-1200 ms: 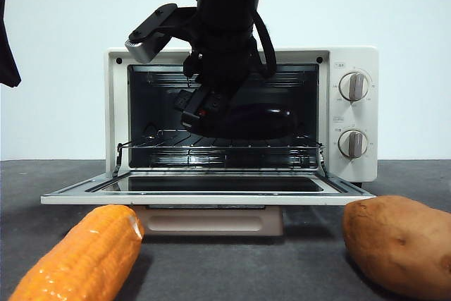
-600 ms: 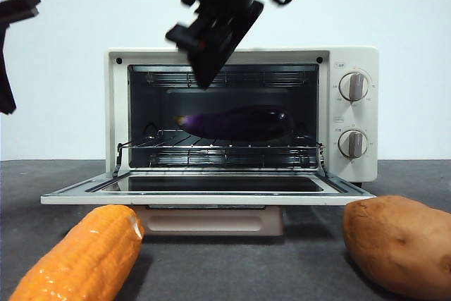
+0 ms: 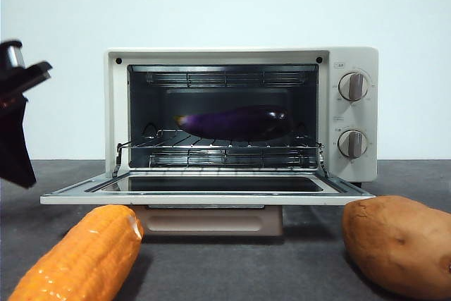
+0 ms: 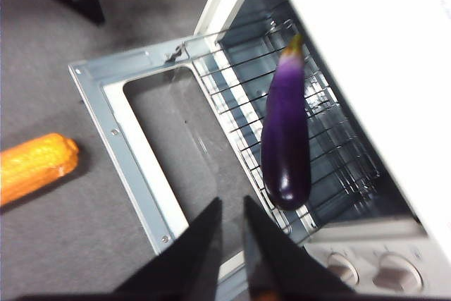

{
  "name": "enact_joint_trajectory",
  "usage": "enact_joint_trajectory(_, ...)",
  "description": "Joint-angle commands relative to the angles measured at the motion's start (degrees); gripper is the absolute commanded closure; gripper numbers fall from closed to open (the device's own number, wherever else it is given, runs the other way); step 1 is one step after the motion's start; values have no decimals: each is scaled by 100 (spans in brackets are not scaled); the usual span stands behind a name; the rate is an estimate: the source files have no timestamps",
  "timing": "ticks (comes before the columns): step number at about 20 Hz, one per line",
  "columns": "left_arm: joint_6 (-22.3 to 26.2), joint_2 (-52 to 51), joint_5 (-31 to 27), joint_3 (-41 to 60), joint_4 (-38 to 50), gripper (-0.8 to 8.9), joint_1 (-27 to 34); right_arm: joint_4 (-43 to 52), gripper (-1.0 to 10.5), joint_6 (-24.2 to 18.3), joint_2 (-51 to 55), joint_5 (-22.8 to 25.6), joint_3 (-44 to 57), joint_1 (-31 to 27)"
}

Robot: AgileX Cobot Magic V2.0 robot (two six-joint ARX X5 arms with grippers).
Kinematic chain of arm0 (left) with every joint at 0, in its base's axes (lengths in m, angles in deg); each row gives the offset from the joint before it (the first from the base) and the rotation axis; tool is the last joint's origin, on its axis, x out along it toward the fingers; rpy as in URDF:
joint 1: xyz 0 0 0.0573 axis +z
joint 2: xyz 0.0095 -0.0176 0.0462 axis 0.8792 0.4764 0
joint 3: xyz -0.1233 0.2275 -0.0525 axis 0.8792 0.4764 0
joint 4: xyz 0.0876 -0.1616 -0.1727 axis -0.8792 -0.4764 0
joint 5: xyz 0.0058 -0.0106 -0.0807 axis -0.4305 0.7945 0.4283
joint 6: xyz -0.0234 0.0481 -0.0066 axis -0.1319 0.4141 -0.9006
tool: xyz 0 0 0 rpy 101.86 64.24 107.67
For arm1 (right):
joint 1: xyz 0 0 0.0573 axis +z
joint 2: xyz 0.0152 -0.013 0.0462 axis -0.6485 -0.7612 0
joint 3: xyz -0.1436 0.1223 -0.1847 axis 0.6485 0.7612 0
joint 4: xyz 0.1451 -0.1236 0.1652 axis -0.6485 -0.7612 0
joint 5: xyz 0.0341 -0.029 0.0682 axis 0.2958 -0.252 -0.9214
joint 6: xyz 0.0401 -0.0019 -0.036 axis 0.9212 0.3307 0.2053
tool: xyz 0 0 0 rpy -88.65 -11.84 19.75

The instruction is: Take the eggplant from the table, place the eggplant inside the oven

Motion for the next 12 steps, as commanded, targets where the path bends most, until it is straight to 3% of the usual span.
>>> enact_joint_trajectory(1,160,289,181,-26,83,808,2,-37,932,223,223,-13,-109,90)
enact_joint_trajectory(7,229,820,463,-26,365,808,2,-129,932,225,857,-13,-109,105)
enact_joint_trajectory(12,330,1228,1064,-26,435,808,7,-131,932,258,1263,-13,-109,105)
